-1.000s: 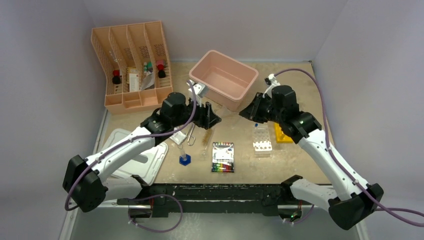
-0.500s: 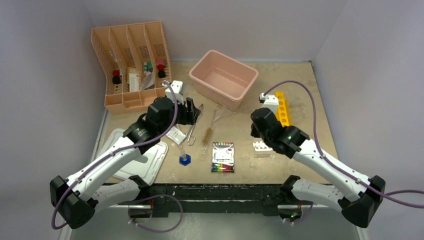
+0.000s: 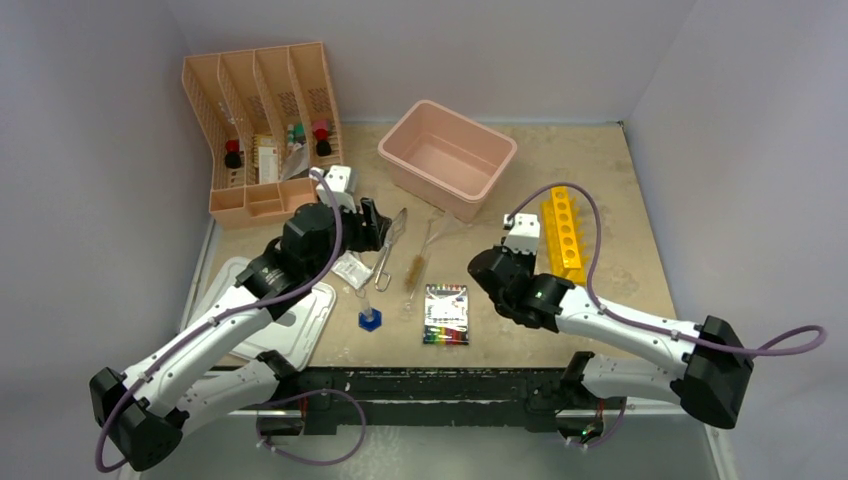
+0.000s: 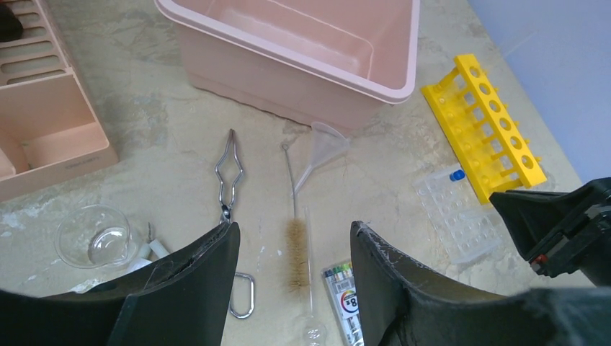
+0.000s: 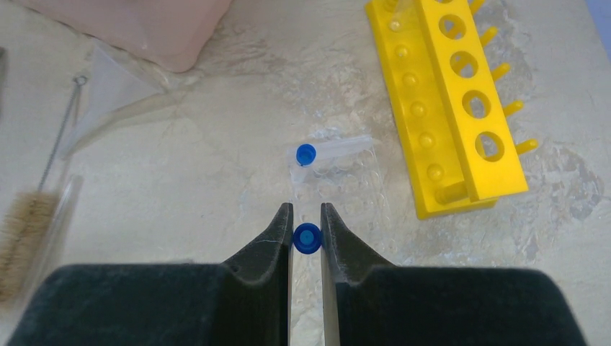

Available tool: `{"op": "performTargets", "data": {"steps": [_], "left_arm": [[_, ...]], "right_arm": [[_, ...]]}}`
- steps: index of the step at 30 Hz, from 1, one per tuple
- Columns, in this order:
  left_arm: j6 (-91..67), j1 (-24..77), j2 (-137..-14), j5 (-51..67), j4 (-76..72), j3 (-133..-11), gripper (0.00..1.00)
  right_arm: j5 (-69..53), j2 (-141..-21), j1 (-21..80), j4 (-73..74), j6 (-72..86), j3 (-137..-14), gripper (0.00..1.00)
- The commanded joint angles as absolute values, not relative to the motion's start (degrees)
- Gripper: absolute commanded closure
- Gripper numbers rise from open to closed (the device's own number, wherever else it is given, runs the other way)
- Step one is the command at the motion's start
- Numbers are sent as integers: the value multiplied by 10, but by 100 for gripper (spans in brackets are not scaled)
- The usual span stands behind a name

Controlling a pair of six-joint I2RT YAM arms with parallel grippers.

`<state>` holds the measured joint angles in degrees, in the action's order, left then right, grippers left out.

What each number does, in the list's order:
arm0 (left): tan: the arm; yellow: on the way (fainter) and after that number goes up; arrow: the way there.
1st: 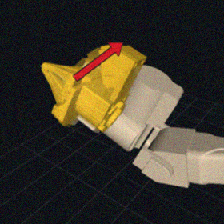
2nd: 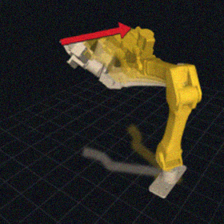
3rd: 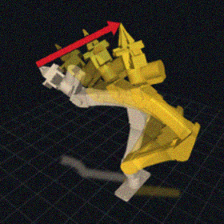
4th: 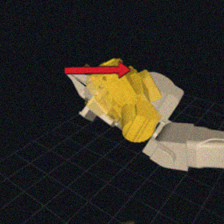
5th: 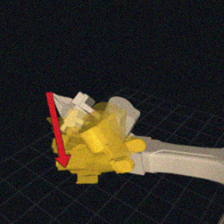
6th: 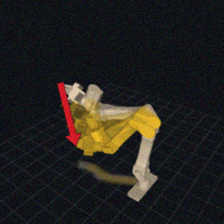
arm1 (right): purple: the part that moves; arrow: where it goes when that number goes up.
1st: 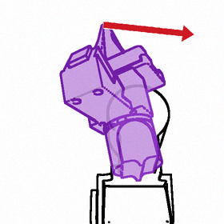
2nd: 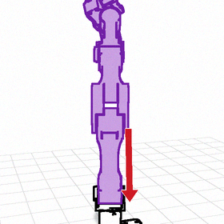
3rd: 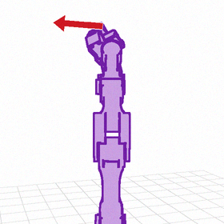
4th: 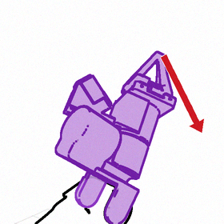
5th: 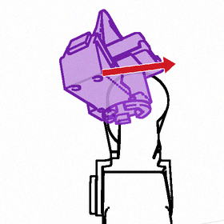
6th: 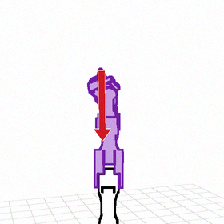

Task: Organize the chemistry lab equipment

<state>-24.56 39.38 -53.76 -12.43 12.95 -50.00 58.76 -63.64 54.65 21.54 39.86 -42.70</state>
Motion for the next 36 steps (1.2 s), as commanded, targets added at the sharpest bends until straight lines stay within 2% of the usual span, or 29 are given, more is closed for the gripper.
{"op": "performTargets", "data": {"steps": [1, 8, 12, 18, 36], "left_arm": [[-248, 392, -548, -131, 102, -504, 43], [-245, 392, -556, -128, 107, -505, 43], [-244, 392, -559, -131, 108, -504, 43], [-243, 392, -564, -125, 109, -506, 43], [-241, 392, -565, -125, 115, -506, 42]], "right_arm": [[642, -634, 547, 95, 375, -381, 94], [579, -631, 485, -36, 311, -351, 93], [560, -647, 455, -58, 295, -348, 93], [540, -635, 449, -60, 299, -336, 93], [540, -706, 447, 14, 362, -354, 93]]}}
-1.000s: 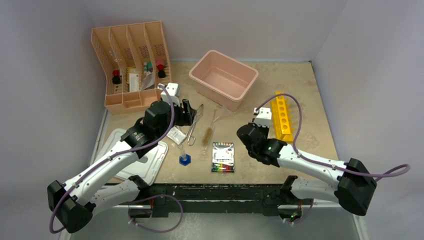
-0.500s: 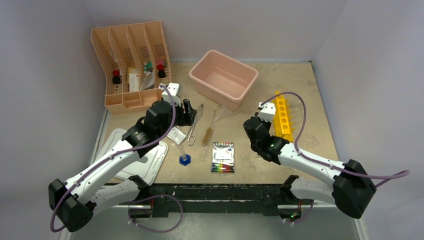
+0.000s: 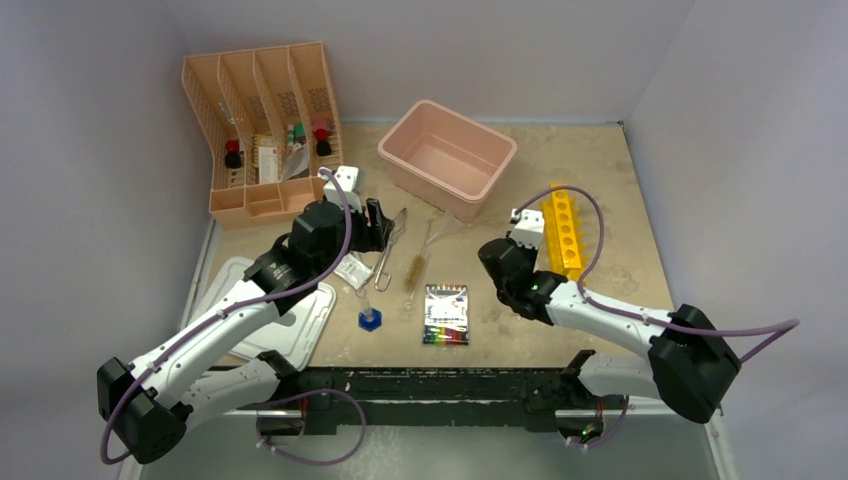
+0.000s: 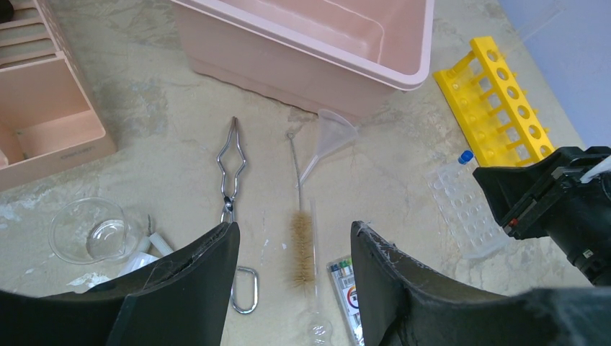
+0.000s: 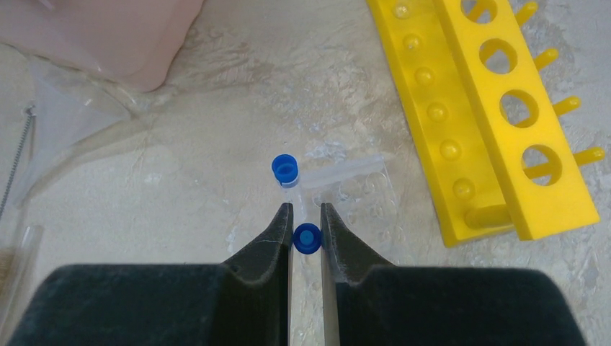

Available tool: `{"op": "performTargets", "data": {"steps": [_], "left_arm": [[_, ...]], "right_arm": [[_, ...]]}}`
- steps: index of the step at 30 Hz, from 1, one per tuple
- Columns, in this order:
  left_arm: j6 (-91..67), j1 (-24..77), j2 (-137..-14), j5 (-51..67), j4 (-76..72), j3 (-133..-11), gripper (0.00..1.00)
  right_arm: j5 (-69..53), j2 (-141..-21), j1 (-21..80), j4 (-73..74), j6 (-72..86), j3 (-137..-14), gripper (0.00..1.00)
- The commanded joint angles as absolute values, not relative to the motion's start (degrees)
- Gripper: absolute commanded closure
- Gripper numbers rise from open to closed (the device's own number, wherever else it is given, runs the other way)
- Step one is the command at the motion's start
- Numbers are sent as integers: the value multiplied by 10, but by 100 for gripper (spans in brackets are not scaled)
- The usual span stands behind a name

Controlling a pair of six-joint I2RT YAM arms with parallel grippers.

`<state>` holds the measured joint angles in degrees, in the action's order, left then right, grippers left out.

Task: Organize the chemistry lab equipment

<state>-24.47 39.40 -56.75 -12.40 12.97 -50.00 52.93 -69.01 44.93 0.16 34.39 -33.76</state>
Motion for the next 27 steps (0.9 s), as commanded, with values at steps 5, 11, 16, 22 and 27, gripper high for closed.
{"op": "performTargets", "data": {"steps": [5, 11, 16, 22, 27], "left_arm": [[-241, 392, -563, -125, 115, -505, 42], [-241, 392, -563, -124, 116, -504, 42], [-241, 392, -563, -125, 116, -504, 42], [-241, 392, -566, -127, 116, -504, 42], [-241, 392, -564, -127, 118, -503, 42]], "right_arm": [[537, -728, 447, 11, 366, -356, 85], [543, -729, 447, 22, 379, -357, 72], [554, -727, 447, 54, 396, -376, 60], [546, -700, 447, 85, 391, -398, 53], [511, -686, 440, 94, 377, -410, 54]]}}
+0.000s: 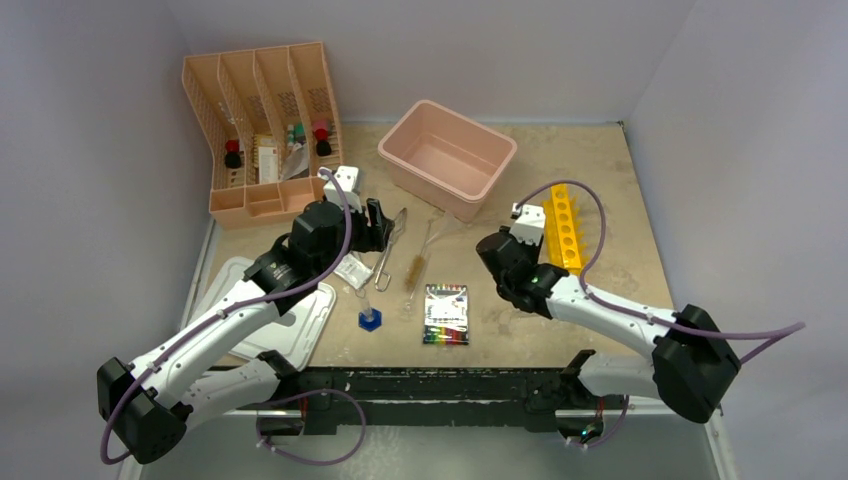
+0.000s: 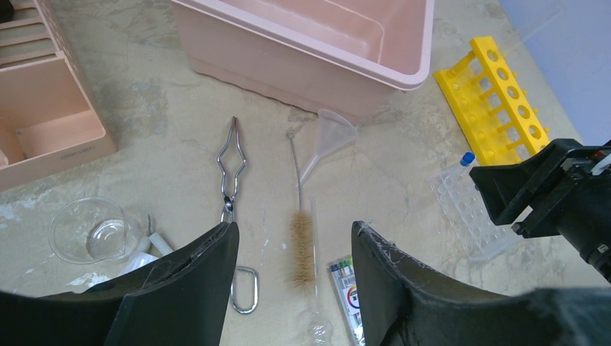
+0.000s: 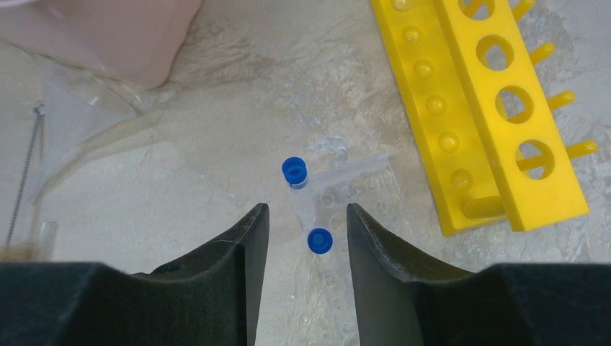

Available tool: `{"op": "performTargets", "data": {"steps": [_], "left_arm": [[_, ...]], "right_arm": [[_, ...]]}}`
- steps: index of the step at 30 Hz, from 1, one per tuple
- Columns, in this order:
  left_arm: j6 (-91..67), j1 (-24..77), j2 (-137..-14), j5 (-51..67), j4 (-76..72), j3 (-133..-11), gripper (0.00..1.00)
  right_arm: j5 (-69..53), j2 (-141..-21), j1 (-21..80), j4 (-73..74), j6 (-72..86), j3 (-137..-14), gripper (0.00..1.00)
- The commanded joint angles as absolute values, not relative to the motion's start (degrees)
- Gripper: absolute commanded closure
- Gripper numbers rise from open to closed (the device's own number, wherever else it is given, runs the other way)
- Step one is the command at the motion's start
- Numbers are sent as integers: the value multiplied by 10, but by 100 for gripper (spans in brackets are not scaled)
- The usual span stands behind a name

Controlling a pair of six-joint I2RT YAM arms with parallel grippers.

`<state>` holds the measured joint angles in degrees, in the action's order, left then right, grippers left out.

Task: Organize the chemistry lab equipment

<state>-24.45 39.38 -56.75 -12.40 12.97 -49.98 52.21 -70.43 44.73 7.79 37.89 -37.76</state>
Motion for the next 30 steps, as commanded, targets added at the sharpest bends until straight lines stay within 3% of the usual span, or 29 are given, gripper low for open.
{"op": "performTargets", "data": {"steps": [1, 5, 11, 19, 30], "left_arm": [[-241, 393, -564, -127, 118, -503, 42], [-241, 392, -563, -127, 117, -502, 42], [-241, 392, -566, -125, 118, -502, 42], [-240, 392, -567, -125, 118, -502, 42], [-239, 392, -569, -126, 119, -502, 42]], "right_arm": [[508, -686, 439, 98, 379, -412, 54], [495, -692, 423, 155, 407, -434, 57], [449, -699, 385, 201, 437, -442, 71], [376, -703, 378, 175, 403, -433, 72], [390, -733, 371, 152, 378, -441, 78]]}}
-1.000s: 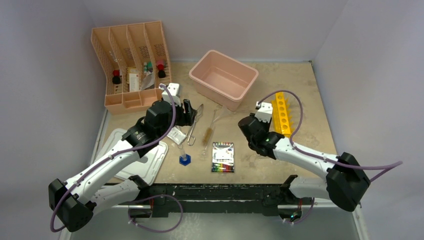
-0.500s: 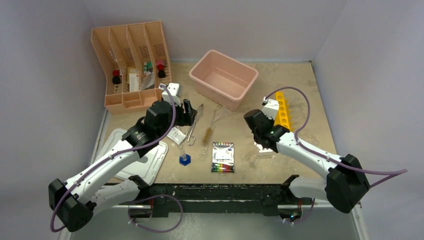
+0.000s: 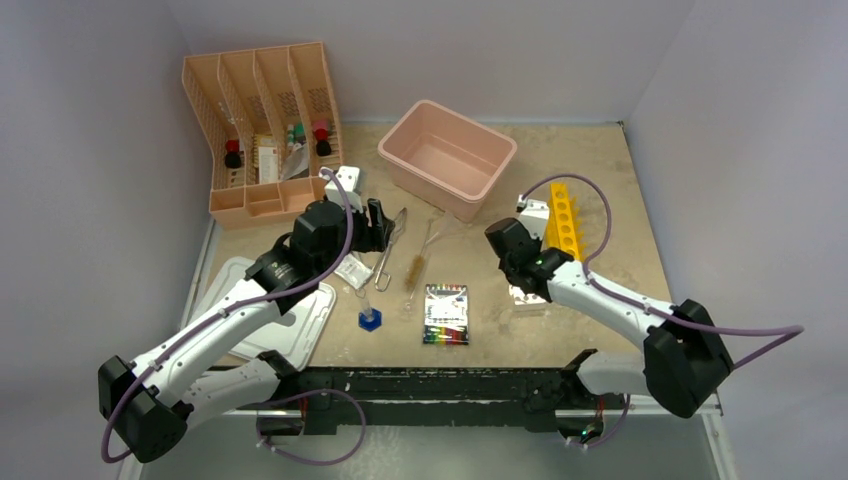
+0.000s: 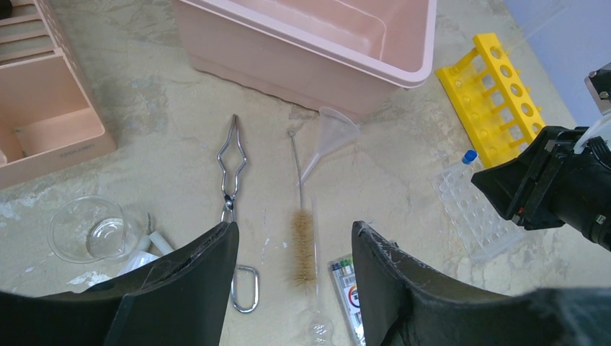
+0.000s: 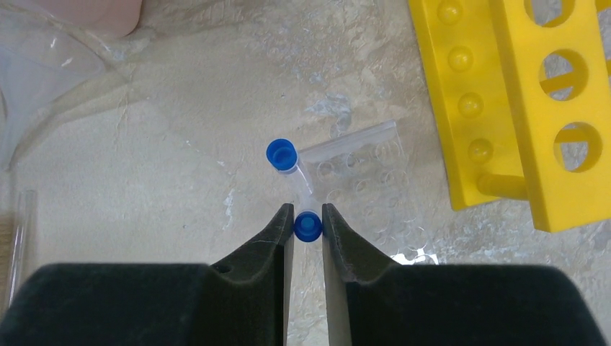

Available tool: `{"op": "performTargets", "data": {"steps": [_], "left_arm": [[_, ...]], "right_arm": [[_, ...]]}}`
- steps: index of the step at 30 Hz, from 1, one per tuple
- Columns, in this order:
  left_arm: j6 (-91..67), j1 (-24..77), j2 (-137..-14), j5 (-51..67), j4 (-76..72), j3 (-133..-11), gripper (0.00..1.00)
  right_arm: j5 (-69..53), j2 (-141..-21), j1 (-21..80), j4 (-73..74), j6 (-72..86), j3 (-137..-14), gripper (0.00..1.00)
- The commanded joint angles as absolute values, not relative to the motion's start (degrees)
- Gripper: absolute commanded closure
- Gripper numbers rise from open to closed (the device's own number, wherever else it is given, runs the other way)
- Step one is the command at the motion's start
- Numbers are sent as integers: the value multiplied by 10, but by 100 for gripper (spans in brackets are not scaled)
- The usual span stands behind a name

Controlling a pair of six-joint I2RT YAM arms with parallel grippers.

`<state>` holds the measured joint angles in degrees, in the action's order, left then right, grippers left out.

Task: Organize the chemistry lab equipment

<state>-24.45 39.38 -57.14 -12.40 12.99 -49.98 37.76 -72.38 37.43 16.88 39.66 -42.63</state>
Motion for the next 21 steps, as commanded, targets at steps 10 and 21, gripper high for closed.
{"op": "performTargets", "data": {"steps": [10, 21], "left_arm": [[-238, 392, -570, -126, 120, -502, 42], [-238, 392, -569, -126, 119, -502, 41]], "right_arm": [[384, -741, 355, 125, 333, -466, 54], [322, -811, 310, 79, 272, -497, 62]]}}
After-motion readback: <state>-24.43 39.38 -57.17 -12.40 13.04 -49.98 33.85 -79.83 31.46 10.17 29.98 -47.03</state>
